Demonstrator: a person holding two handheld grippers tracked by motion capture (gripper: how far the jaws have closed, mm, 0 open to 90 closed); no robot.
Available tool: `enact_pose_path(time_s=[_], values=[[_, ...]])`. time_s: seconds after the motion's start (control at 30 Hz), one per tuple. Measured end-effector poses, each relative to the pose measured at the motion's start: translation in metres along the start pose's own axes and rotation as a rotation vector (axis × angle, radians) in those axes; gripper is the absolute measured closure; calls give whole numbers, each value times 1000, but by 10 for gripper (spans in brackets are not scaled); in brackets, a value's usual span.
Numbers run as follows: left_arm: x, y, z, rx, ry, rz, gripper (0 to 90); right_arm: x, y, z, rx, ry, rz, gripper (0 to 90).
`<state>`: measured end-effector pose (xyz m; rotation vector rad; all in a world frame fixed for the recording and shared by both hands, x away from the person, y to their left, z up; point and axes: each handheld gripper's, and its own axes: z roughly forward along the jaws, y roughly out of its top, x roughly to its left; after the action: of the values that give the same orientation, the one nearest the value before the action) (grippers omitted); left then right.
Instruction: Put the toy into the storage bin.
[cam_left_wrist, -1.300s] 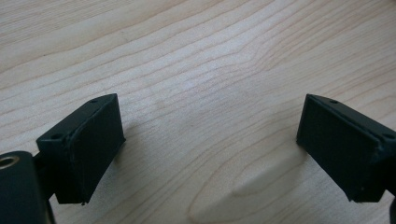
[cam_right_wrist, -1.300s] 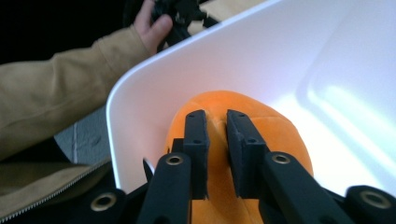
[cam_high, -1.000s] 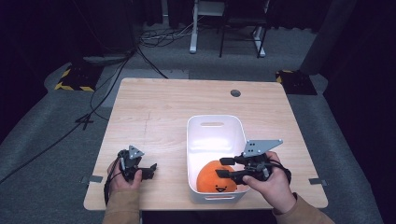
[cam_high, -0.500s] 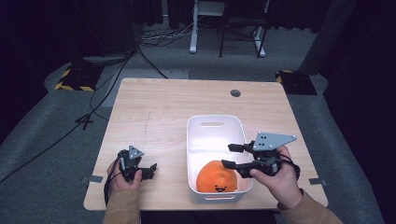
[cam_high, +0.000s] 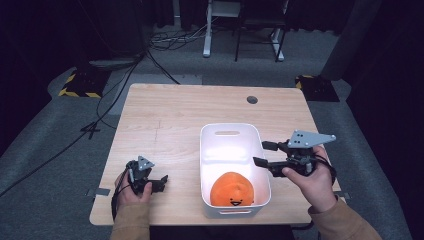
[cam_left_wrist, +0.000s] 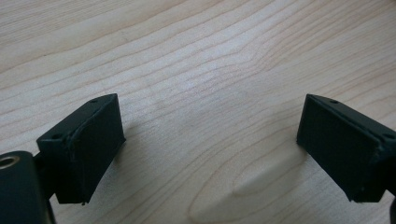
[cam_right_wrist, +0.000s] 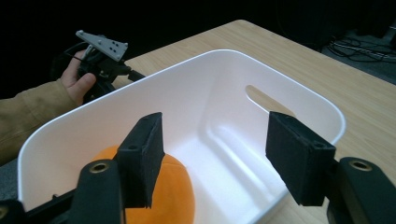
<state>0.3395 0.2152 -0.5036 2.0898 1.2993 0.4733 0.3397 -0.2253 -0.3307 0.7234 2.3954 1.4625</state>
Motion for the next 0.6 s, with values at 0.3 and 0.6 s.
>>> enact_pose_path(time_s=[0.3,0.6], values=[[0,0,0,0,1,-1,77,-20,-6,-10,-3,-48,16,376],[0,0,0,0,0,0,77,-44,-19,-16,10,-105,56,366]])
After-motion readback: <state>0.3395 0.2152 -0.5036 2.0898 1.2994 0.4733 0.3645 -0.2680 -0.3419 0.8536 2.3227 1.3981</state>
